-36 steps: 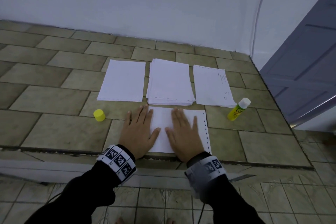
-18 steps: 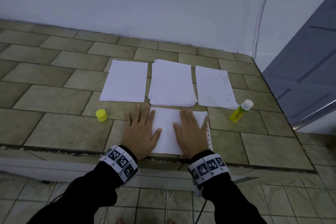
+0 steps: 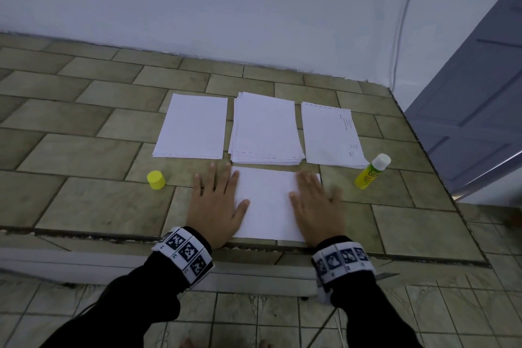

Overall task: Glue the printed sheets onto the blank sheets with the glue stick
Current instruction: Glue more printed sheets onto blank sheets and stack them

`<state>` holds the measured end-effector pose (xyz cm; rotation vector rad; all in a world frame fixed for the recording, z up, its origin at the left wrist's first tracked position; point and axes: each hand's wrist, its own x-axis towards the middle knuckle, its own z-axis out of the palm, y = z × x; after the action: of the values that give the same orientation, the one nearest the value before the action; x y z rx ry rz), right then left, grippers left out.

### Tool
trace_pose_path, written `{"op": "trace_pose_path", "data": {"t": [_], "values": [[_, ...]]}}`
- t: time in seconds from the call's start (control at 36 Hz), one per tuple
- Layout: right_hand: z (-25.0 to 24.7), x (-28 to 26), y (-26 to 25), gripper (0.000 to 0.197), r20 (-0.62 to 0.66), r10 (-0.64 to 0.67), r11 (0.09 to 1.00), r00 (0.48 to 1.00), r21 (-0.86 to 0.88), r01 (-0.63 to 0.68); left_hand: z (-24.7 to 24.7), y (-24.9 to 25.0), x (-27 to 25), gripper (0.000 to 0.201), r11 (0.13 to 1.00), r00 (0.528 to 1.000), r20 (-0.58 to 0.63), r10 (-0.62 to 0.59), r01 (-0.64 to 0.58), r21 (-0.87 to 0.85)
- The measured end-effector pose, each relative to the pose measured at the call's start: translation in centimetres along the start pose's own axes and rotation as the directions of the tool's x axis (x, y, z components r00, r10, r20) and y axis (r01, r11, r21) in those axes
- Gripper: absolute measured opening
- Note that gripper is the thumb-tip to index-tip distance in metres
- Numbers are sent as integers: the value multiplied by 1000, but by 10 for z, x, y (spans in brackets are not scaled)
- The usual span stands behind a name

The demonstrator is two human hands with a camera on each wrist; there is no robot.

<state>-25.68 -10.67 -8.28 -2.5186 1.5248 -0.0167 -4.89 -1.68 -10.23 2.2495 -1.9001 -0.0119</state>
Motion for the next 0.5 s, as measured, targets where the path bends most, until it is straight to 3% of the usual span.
{"op": "trace_pose_path", "data": {"t": [0.08,0.22,0.31,0.39,0.5], "values": [[-8,-5,19,83,-7,32,998,999,-48,-33,-1,0,0,75,1000,1000,3,-2,2,5],[-9,-4,6,90,-48,81,992,996,-91,-85,0,-1,1,75,1000,1000,10,1,-1,-4],[-9,-7,-21,93,-19,-73,993,997,-95,70,1,-1,2,71,1000,1000,3,6,-6,-14],[-1,-8,-51,94,53,-312,948,949,-43,315,2,-1,2,66,1000,1000,-7,18,-19,-17],[10,-3,-54,98,85,-385,921,919,-28,388,2,-2,1,63,999,999,-14,42,-42,0]]}}
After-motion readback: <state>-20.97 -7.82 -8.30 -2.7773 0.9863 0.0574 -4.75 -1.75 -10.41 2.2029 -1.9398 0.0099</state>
